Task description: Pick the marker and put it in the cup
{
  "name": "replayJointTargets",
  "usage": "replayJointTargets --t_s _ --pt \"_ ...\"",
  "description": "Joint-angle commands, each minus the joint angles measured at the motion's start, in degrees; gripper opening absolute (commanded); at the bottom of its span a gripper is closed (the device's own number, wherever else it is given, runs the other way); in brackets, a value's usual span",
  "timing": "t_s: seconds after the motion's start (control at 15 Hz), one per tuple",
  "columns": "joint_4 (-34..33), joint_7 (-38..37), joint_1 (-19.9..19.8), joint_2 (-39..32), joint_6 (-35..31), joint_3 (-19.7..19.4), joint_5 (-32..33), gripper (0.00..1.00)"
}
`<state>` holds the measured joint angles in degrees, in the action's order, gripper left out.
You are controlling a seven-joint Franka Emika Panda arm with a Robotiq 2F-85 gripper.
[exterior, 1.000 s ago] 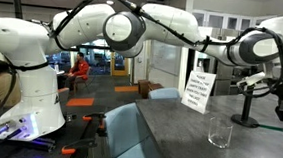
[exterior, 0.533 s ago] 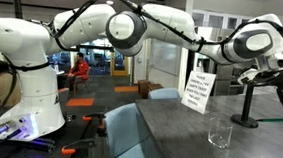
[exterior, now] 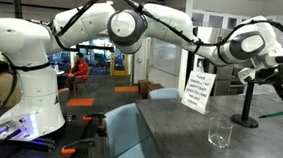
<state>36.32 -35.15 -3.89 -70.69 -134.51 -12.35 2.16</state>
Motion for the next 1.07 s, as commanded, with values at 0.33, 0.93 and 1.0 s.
replayJointTargets --t_s 0.33,0.93,1.0 --pt "23.4 9.6 2.5 16.9 -6.8 1.0 1.0 0.03" --pt "47.6 13.5 6.0 27.8 -25.0 0.0 1.0 0.03" --pt "50.7 14.4 6.2 29.5 -26.9 0.3 0.7 0.03"
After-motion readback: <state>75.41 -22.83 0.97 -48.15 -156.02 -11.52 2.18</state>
